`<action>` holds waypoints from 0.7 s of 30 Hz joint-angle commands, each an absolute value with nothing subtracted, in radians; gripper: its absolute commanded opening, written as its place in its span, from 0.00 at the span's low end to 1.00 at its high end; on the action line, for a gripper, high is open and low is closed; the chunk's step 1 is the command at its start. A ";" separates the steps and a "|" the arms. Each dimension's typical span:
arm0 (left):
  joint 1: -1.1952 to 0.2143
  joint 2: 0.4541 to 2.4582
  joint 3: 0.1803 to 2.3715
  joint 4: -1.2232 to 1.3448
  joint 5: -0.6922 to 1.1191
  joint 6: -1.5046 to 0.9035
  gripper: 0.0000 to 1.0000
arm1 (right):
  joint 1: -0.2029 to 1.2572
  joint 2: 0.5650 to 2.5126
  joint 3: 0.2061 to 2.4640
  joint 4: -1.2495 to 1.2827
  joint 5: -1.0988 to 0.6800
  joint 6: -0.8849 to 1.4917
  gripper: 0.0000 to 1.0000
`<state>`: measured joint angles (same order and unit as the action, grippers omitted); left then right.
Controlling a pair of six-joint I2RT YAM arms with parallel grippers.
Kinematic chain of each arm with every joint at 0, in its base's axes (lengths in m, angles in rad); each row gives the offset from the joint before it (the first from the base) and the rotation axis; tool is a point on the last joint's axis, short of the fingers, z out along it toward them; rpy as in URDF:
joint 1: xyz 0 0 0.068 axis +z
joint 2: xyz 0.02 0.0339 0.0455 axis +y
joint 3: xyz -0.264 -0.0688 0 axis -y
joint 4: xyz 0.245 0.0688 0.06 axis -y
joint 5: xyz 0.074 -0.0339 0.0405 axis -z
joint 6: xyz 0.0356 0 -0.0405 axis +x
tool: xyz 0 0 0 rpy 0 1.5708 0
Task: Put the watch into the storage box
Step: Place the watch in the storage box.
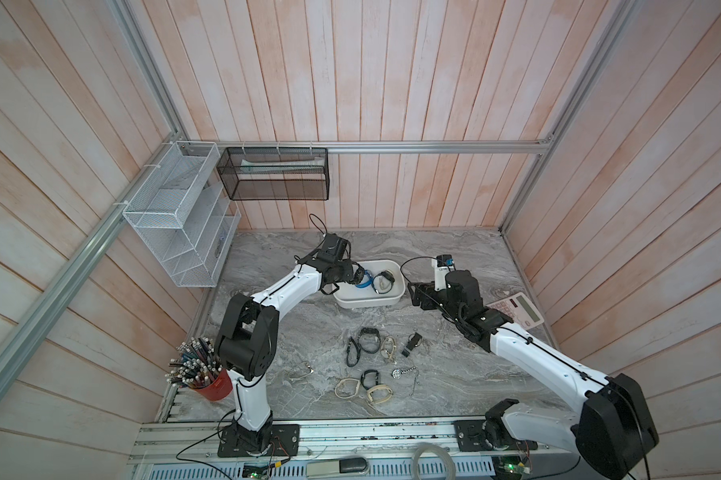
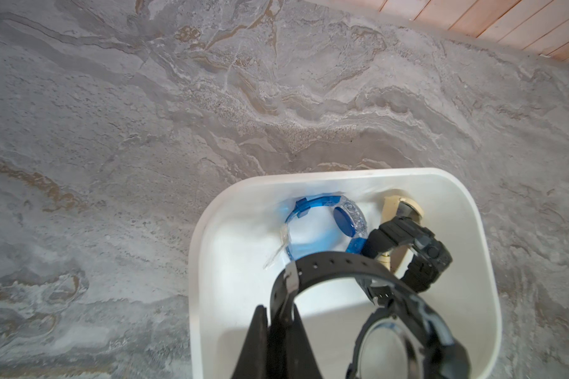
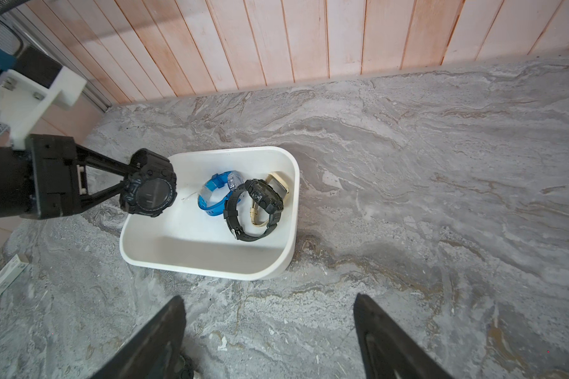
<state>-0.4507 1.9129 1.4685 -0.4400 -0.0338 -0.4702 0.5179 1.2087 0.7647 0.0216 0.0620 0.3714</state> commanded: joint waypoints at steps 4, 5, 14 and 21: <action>-0.438 2.019 1.545 -0.429 -0.056 -0.455 0.00 | 0.512 1.180 0.729 0.004 0.056 0.403 0.82; -0.438 2.027 1.545 -0.429 -0.057 -0.457 0.00 | 0.512 1.175 0.726 0.006 0.057 0.403 0.82; -0.435 2.013 1.536 -0.417 -0.009 -0.469 0.28 | 0.511 1.186 0.728 0.004 0.043 0.411 0.82; -0.435 1.909 1.492 -0.371 0.053 -0.477 0.62 | 0.510 1.189 0.734 -0.022 0.055 0.421 0.82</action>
<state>-0.4393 1.9900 1.5078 -0.4145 0.0162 -0.4778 0.5152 1.1873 0.7315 -0.0010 0.0536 0.4026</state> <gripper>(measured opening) 0.592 0.822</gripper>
